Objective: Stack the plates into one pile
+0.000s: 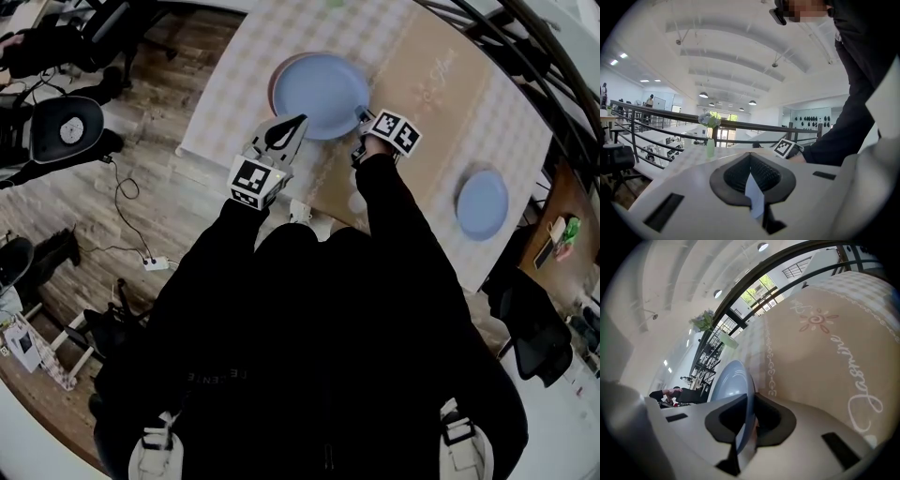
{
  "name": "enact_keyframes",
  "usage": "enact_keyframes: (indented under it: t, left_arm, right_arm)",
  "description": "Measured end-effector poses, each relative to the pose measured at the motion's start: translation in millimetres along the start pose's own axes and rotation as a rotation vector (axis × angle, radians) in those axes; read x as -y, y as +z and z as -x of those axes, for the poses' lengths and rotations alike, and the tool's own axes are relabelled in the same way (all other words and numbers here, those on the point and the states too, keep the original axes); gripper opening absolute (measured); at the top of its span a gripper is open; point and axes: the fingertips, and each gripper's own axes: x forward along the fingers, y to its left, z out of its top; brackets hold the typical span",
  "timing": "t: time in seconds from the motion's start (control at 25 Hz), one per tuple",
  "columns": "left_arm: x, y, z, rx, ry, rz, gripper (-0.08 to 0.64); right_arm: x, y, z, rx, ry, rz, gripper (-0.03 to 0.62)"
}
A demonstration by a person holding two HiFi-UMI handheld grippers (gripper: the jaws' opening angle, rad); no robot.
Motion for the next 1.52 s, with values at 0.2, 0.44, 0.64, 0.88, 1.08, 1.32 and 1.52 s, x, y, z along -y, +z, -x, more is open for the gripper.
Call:
enact_keyframes:
  t: [0.2,0.44,0.64,0.88,1.08,1.32,1.52]
  left_arm:
    - [-4,-1,11,0.003,0.035,0.015,0.020]
    - [-1,-2,19,0.002,0.050,0.023,0.020]
    - [6,4,15,0.006,0.038,0.032,0.020]
    - [35,14,-5,0.007,-0.051,-0.003,0.020]
    - [60,25,-23,0.008,-0.121,-0.035,0.020]
    - [96,30,-37,-0.015,-0.233,-0.035,0.020]
    - [134,34,-51,-0.022,-0.339,-0.059,0.020]
  right_arm:
    - [-7,-1,-18,-0.011,-0.012,0.025,0.044]
    - [-21,4,-20,-0.009,-0.021,0.142,0.186]
    - [-24,14,-2,0.007,-0.014,0.197,0.250]
    - [-5,20,40,0.056,-0.007,0.267,0.244]
    - [17,32,85,0.131,-0.005,0.276,0.244]
    - [33,43,143,0.224,-0.023,0.289,0.244]
    - [53,50,198,0.305,-0.095,0.372,0.242]
